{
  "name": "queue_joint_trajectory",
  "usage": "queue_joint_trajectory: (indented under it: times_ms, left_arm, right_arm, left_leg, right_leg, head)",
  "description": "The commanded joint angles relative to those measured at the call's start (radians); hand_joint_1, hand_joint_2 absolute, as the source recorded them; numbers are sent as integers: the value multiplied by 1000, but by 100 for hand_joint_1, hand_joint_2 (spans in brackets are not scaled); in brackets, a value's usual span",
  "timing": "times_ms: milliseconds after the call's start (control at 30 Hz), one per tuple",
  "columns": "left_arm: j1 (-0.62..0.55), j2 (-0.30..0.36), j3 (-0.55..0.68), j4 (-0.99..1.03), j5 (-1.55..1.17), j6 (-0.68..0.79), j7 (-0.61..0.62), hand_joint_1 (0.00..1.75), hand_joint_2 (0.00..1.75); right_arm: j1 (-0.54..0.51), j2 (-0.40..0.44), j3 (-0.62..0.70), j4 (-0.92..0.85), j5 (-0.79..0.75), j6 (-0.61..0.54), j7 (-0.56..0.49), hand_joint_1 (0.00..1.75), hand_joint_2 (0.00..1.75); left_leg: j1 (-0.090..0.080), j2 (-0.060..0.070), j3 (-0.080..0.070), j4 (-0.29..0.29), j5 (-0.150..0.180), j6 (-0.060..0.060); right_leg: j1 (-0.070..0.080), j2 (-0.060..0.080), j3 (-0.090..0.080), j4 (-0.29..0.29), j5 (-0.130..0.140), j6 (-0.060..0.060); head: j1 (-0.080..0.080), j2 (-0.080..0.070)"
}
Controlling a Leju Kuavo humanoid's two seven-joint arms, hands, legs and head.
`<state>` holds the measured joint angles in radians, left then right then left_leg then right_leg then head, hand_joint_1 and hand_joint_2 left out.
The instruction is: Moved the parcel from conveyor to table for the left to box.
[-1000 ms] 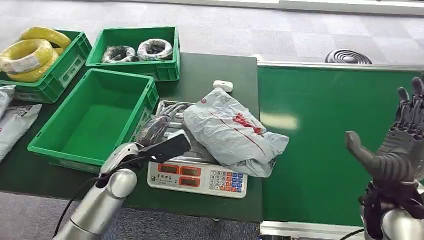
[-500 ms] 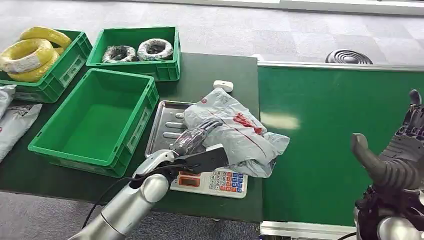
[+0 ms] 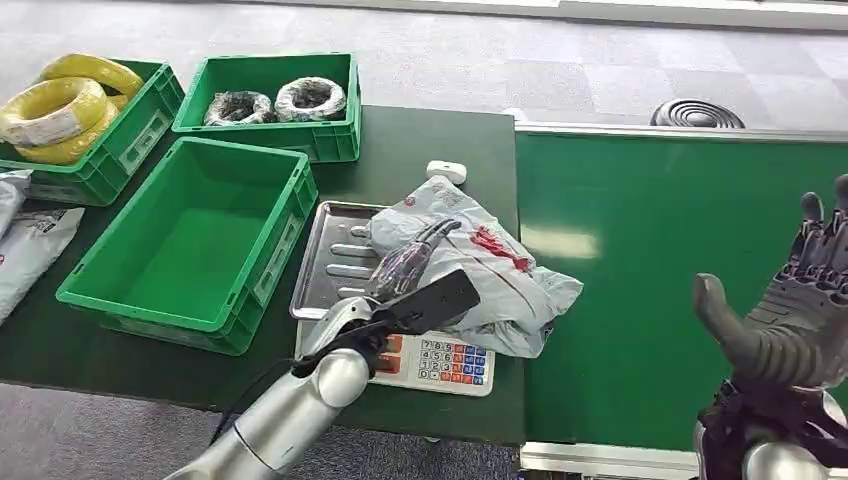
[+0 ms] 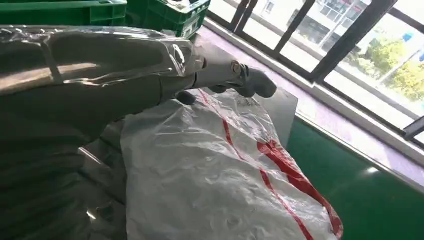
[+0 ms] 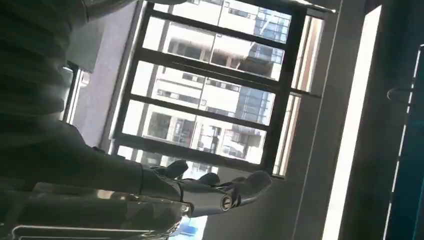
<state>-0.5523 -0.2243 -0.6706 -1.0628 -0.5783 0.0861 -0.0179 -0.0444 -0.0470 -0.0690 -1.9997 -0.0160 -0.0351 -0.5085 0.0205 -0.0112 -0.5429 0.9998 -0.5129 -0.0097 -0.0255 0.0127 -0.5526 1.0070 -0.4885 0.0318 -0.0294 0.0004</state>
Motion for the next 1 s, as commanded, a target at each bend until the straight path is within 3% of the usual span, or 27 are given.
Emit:
queue_joint_trajectory:
  times_ms: [33, 200, 467, 500, 533, 733, 1000]
  left_arm:
    - [-55, -1, -77, 249, -35, 31, 16, 5, 175]
    - [-71, -18, -130, 383, -73, -39, 13, 0, 175]
    - [-67, -34, -135, 407, -84, -45, -6, 0, 175]
    - [-61, -34, -116, 389, -70, -20, -19, 70, 175]
    - [-59, -35, -105, 379, -59, -8, -26, 164, 175]
    - [-57, -33, -89, 359, -46, 9, -31, 171, 175]
    - [-10, 18, -49, 145, 25, 58, -66, 175, 175]
  right_arm:
    - [-11, 105, -4, -22, 11, 35, 27, 0, 175]
    - [-24, 119, -25, 2, 4, 64, 27, 0, 175]
    - [-35, 113, -27, 27, -3, 73, 27, 0, 175]
    - [-38, 106, -23, 32, -4, 72, 27, 0, 175]
    - [-42, 99, -21, 36, -7, 72, 27, 0, 175]
    - [-50, 87, -16, 43, -7, 73, 28, 0, 175]
    - [-10, 74, -12, 36, -9, 61, 23, 0, 175]
  left_leg:
    - [-1, 1, 2, -3, 2, 0]
    - [0, 1, 2, -3, 1, 1]
    - [-1, 1, 2, -3, 2, 1]
    - [-1, 1, 2, -3, 2, 1]
    - [0, 1, 2, -1, 1, 0]
    - [-1, 2, 2, -3, 2, 1]
    - [-1, 2, 3, -3, 1, 1]
  right_leg:
    - [0, -1, 1, -1, 1, -3]
    - [0, -1, 1, -2, 1, -2]
    - [0, -1, 2, -2, 2, -2]
    - [0, -1, 2, -2, 2, -2]
    - [0, 0, 2, -1, 1, -2]
    - [0, 0, 2, -2, 2, -3]
    - [0, 0, 3, -2, 1, -3]
  head:
    - [0, 0]
    - [0, 0]
    - [0, 0]
    - [0, 0]
    - [0, 0]
    - [0, 0]
    - [0, 0]
